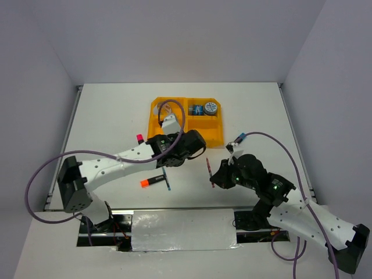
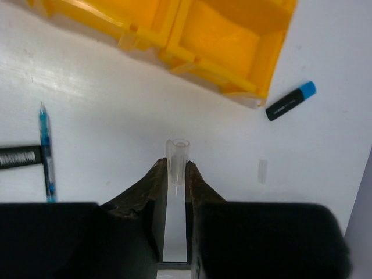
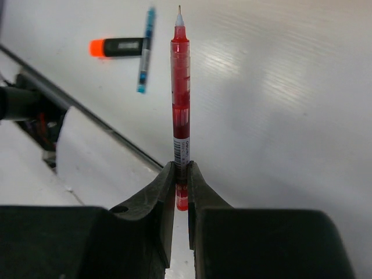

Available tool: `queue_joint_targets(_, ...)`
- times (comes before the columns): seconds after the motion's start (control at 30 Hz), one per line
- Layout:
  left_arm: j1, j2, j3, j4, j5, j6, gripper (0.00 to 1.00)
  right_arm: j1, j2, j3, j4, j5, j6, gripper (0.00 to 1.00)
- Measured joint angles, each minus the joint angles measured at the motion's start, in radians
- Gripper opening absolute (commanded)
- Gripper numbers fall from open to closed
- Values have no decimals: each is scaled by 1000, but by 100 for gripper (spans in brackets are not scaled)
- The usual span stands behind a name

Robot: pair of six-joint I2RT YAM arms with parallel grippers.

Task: Sort the stationery into containers
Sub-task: Pick up the pen cap from the center of the board, then close the pen cap on the pen.

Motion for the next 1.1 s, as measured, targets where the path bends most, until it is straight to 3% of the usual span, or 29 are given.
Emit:
queue_joint_targets(0.3,-1,-272,-149,298,4,372,0,10,-90,-85,220,-134,5,0)
queue_joint_targets(0.6,-1,-454,-159,556,149,758,0,74,-150,-101,366,-204,-52,0)
queue_joint_targets(0.83,-1,-534,-160,671,276,867,0,129,-73,-65,412,-185,-81,0)
queue_joint_targets(1.1,-1,-553,-188,713,313,893,0,132,-77,-32,443,-158,-84,0)
